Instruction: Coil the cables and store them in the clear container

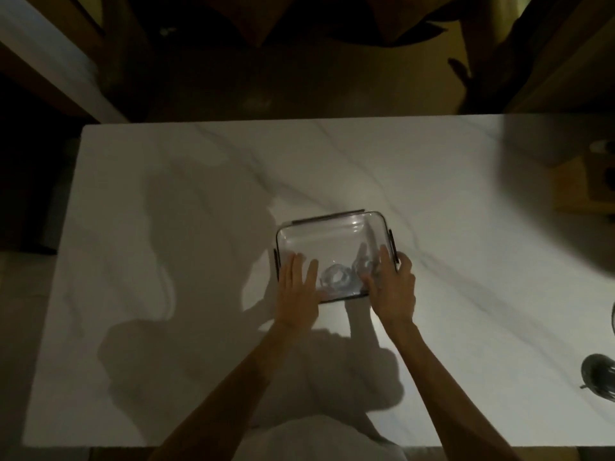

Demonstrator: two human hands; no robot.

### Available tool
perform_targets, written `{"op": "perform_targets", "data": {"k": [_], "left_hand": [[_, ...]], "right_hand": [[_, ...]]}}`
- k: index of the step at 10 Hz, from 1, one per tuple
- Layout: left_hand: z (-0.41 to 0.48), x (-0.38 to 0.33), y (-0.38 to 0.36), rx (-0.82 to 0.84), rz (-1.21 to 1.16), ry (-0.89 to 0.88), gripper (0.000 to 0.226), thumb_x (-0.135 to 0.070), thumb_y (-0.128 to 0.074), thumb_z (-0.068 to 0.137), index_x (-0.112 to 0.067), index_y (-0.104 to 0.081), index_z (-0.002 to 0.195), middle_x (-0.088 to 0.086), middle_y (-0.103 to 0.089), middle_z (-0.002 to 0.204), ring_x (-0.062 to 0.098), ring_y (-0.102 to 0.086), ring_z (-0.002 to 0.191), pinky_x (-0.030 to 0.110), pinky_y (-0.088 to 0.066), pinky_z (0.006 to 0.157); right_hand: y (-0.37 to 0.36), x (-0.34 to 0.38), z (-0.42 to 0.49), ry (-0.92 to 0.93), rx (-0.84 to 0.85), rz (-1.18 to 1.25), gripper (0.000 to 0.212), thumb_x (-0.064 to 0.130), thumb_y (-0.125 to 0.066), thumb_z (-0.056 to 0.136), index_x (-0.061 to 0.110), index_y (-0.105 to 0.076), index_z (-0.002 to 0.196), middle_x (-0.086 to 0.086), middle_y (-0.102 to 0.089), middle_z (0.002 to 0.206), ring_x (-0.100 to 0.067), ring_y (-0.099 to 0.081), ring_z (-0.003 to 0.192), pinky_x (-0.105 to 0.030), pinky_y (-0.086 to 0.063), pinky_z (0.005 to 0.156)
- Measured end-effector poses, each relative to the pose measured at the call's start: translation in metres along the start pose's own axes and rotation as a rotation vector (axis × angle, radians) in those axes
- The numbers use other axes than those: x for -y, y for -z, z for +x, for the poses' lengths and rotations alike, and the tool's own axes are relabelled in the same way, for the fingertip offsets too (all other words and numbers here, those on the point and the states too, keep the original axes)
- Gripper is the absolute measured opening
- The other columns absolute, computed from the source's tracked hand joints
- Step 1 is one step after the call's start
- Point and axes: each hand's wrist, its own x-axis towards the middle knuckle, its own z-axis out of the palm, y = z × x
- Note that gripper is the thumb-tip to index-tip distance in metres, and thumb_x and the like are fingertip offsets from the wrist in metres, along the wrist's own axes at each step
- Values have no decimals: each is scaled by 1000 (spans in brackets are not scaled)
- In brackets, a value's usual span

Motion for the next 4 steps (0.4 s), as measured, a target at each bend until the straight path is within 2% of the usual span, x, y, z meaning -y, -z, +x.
{"op": "perform_targets", "data": {"k": [1,2,3,4], "left_hand": [[56,12,26,16,-10,13,74,-8,-59,84,-16,-20,147,16,-13,158,32,-7,147,47,-21,118],[94,25,44,108,-18,43,69,-26,-51,94,-21,-11,150,12,2,160,30,3,148,45,-13,121],[102,34,56,182,-47,25,68,-33,-49,95,-23,-10,150,8,3,161,29,2,148,43,-17,120],[104,44,75,274,-64,-63,68,-34,-48,95,-21,-12,150,8,-2,161,28,-2,148,42,-17,119]], "right_hand": [[10,36,50,-50,41,-16,75,41,-65,83,36,-18,142,-17,-34,130,-39,-50,104,-45,-52,75],[12,61,77,-75,82,-36,79,44,-64,82,34,-15,144,-17,-34,125,-38,-49,100,-44,-51,71],[21,70,81,-62,121,-98,83,48,-63,81,32,-13,145,-16,-34,125,-37,-52,98,-43,-47,69],[30,69,76,-95,115,-127,75,50,-57,83,31,-18,144,-14,-40,121,-37,-55,101,-43,-46,76]]}}
